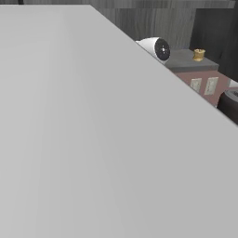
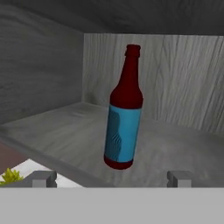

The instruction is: Get the candle and the beer from the cabinet and move them to the dining counter.

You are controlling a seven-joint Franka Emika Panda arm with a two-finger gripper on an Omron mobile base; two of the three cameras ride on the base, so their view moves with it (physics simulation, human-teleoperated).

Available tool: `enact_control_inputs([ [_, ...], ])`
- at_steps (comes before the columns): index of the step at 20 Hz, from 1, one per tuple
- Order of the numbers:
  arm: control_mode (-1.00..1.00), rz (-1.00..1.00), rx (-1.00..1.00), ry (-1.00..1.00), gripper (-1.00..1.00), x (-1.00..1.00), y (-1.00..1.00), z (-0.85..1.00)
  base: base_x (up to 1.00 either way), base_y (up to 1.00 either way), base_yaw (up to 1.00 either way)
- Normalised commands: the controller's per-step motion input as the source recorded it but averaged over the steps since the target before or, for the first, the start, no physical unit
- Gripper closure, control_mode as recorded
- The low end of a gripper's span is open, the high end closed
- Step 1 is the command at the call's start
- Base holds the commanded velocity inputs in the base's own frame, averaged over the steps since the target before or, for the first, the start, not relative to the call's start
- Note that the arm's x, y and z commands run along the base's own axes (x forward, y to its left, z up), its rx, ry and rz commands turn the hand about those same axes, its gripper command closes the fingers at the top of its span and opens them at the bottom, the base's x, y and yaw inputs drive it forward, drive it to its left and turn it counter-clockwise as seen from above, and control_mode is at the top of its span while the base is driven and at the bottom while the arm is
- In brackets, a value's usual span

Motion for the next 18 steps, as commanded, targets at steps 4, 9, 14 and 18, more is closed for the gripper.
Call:
enact_control_inputs([
  [4,-1.00,0.00,0.01,-0.01,-1.00,0.00,-0.11,0.00,0.00,0.00,0.00],
  [9,-1.00,0.00,0.00,0.00,-1.00,0.01,-0.02,0.00,0.00,0.00,0.00],
  [14,-1.00,0.00,0.00,0.00,-1.00,0.09,0.00,0.00,0.00,0.00,0.00],
  [18,-1.00,0.00,0.00,0.00,-1.00,0.24,0.00,0.00,0.00,0.00,0.00],
])
